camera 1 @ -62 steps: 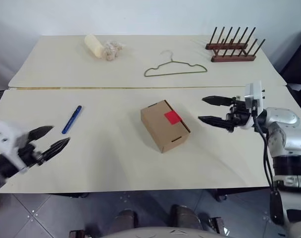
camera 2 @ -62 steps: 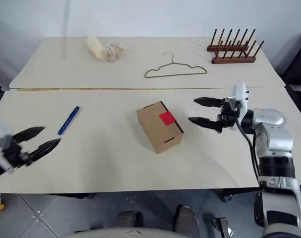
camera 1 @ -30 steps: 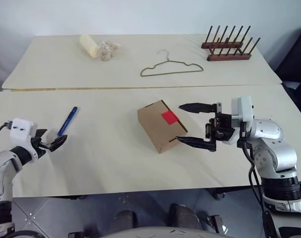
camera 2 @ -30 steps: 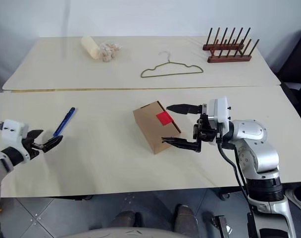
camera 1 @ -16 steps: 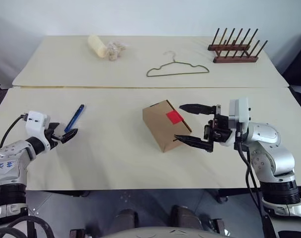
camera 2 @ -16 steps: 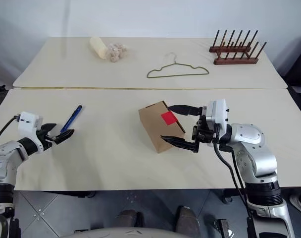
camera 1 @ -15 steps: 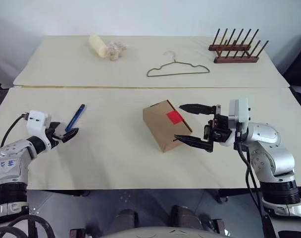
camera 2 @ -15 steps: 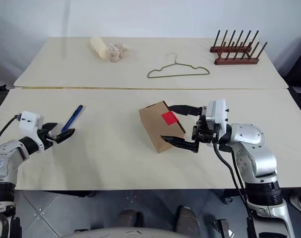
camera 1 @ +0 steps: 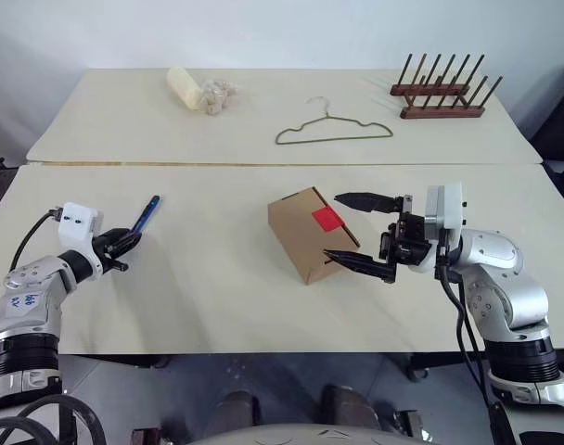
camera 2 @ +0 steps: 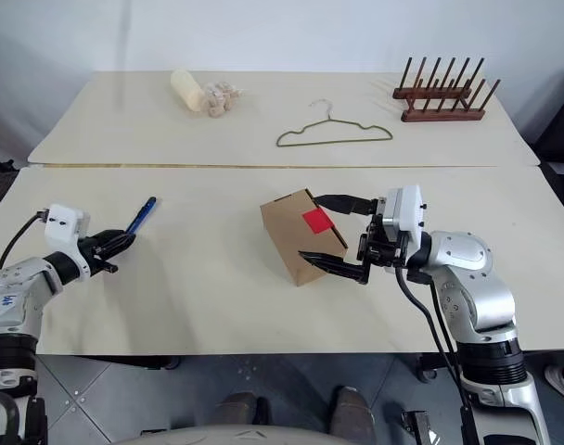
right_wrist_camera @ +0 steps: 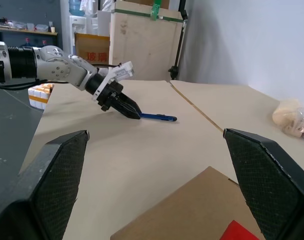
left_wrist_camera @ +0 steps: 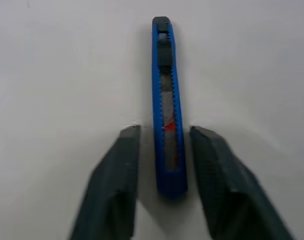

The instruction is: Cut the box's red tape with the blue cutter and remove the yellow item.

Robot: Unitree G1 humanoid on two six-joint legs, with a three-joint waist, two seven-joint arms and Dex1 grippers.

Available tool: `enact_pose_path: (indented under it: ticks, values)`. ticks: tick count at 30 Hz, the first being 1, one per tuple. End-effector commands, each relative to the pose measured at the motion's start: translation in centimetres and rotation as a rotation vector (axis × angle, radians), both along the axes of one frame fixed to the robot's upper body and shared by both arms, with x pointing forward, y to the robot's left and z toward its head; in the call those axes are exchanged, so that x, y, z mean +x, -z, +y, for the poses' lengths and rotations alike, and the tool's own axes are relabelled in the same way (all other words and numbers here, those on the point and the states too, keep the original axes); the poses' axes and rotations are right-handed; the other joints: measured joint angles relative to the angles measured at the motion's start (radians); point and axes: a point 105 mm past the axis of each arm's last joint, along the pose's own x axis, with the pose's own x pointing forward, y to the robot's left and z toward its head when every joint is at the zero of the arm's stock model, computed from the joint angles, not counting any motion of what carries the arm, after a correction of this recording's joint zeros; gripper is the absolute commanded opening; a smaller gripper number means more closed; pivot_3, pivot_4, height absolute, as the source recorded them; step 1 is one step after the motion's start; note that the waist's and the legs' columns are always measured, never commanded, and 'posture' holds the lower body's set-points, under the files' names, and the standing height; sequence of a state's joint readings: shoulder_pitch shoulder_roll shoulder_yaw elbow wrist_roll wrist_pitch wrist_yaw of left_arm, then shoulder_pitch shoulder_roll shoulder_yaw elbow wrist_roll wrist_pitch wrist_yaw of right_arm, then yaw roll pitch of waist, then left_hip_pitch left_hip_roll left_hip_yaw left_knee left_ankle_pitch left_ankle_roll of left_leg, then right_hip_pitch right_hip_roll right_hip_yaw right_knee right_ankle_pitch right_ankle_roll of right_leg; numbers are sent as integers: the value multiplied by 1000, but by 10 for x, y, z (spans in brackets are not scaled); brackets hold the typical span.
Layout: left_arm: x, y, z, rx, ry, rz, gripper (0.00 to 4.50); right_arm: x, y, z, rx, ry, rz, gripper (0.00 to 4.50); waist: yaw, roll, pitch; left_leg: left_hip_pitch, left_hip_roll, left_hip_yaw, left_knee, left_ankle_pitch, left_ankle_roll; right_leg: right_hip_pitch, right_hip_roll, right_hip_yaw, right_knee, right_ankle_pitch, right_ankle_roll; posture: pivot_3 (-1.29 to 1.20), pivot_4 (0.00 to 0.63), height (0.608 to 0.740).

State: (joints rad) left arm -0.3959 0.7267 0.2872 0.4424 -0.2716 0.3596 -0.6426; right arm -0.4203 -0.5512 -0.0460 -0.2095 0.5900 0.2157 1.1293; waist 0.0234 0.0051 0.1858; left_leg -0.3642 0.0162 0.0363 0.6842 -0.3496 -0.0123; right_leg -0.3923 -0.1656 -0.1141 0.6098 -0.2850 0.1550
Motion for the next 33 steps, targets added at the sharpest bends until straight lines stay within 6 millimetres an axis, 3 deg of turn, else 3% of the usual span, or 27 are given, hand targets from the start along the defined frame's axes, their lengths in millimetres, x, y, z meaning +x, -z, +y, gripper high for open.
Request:
enact_pose_path:
  ticks: [1,5,8,12,14,18,21,25,27,29,33]
  values:
    - [-8,32,1,27,-19,102,453,-8,-9,-1,0,-11,-56,4500,0,0,0,0,0,0,0,0,0,0,0,0,0,0,0,0,150,740]
    - [-7,25,7,23,-39,52,453,-8,-8,-3,-8,-7,-50,4500,0,1,0,0,0,0,0,0,0,0,0,1,0,0,0,0,150,740]
    - [-9,-1,7,-5,17,-55,453,-10,-9,-6,-18,-3,-48,4500,-2,0,0,0,0,1,0,0,0,0,0,1,0,0,0,0,150,740]
    - [-36,-46,-35,20,374,-164,453,-11,-13,-18,-51,20,-45,4500,-7,-3,2,-3,0,1,0,-1,1,-3,0,0,-1,0,0,0,150,740]
    - [-53,-52,-52,56,516,-140,453,-16,-13,-23,-75,4,-18,4500,-6,-4,2,-5,1,1,0,-1,1,-4,0,0,-3,0,0,0,150,740]
    - [-98,-34,-97,251,904,91,453,-53,1,-18,-175,-137,97,4500,-4,-3,3,-5,1,1,-2,-2,1,-4,0,0,-5,0,0,0,150,740]
    - [-109,-30,-134,298,1082,97,453,-69,7,-18,-207,-157,170,4500,5,-1,4,-5,0,1,-1,-3,2,-2,0,0,-7,0,0,0,150,740]
    - [-109,-20,-182,305,1224,49,453,-88,26,-25,-365,-199,286,4500,6,-2,3,-5,1,1,-1,-3,2,-2,0,0,-7,1,0,0,150,740]
    - [-98,-4,-205,375,1238,55,453,-87,40,-26,-424,-167,309,4500,7,-2,3,-5,0,1,0,-3,3,-1,0,0,-7,1,0,0,150,740]
    - [-91,6,-215,427,1225,69,453,-83,48,-24,-445,-130,318,4500,6,-5,3,-4,0,1,0,-3,3,-1,0,0,-7,1,1,0,150,740]
    - [-86,18,-237,427,1191,121,453,-66,66,-15,-480,-12,286,3628,1,-5,3,-5,0,2,0,-3,3,-2,0,1,-7,1,1,0,150,740]
